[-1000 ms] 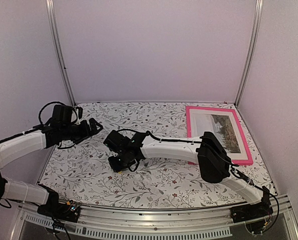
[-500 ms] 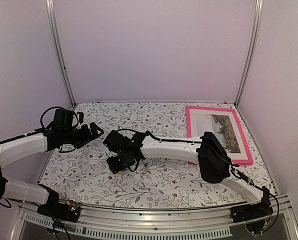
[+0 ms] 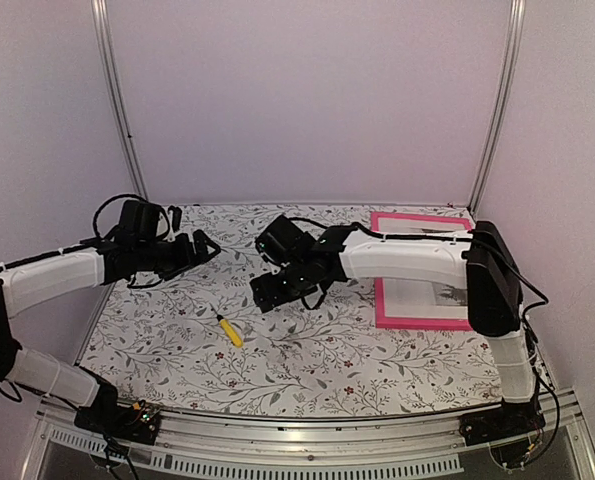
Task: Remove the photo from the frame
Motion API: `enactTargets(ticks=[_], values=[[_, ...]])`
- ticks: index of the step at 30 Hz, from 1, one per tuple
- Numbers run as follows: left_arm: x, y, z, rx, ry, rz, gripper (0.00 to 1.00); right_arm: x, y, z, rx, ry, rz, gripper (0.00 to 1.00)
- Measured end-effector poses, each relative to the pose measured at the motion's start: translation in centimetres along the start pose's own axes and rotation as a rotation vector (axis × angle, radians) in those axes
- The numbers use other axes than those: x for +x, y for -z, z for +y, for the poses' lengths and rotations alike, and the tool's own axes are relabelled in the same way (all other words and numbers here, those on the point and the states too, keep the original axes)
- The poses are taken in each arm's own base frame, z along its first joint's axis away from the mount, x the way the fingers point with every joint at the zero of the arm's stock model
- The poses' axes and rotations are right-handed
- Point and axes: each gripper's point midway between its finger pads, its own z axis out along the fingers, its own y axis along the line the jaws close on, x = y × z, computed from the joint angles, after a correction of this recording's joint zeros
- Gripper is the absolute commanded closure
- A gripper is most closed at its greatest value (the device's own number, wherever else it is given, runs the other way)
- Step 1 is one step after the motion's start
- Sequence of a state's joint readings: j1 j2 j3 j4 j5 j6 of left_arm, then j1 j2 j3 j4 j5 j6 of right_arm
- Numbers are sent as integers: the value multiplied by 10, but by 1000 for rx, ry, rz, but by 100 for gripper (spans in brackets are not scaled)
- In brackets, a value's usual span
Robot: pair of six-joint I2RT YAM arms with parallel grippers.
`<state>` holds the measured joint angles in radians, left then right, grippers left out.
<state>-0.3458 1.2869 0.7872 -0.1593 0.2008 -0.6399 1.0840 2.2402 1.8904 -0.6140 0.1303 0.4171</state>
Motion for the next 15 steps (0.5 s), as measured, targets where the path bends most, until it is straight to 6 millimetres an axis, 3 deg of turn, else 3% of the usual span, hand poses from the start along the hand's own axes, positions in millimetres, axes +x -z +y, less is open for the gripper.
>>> enactTargets(ticks=[2,6,15], values=[[-3,-4,-12,14,-23,0,1,-8,18,-22,18,-21,-31,12],[-1,-11,-33,39,-72,12,1,-19,35,-80,77,-99,-70,7],[8,-24,-46,50,-121,47,1,5,69,-222,240,-302,-85,1]])
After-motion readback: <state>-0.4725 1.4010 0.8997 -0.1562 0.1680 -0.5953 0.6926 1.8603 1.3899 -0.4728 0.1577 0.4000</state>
